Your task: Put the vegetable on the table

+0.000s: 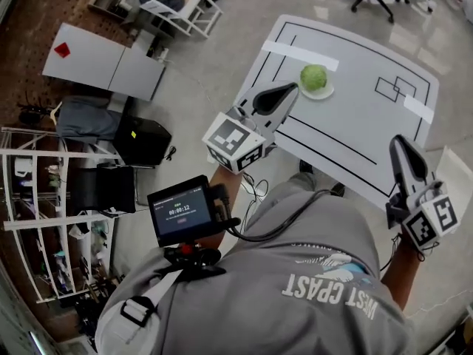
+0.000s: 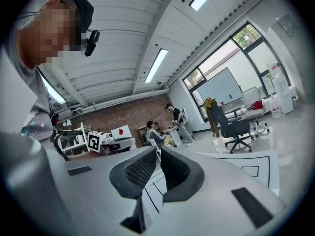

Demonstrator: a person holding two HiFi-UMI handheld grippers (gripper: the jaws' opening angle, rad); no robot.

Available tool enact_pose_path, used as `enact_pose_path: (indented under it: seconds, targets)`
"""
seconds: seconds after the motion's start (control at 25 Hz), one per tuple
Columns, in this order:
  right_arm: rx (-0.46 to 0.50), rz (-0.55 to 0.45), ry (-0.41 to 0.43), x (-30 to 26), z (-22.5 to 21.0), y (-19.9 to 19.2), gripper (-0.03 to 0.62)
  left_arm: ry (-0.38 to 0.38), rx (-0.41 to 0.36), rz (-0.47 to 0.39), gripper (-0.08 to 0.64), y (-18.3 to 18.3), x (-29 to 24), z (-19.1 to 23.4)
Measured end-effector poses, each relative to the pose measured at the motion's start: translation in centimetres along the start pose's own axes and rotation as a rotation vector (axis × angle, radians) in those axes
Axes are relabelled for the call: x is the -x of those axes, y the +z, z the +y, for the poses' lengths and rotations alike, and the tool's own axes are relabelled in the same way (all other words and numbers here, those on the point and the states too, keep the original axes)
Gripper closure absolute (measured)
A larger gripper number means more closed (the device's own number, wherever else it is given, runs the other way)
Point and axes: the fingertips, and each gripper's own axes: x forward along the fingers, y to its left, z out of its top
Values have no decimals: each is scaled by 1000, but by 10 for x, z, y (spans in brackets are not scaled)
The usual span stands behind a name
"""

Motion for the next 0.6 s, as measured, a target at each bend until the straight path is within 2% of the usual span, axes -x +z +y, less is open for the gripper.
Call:
enact_pose_path:
  seconds: [0.2, 0.4, 0.6]
  targets:
    - [31, 24, 40, -2, 16, -12, 563, 40, 13, -8, 552, -4, 33, -7]
    - [98, -4, 25, 15, 59, 9, 563, 29, 1, -64, 552, 20, 74, -23]
    - [137, 20, 22, 6, 105, -8, 563, 16, 0, -116, 552, 19, 123, -24]
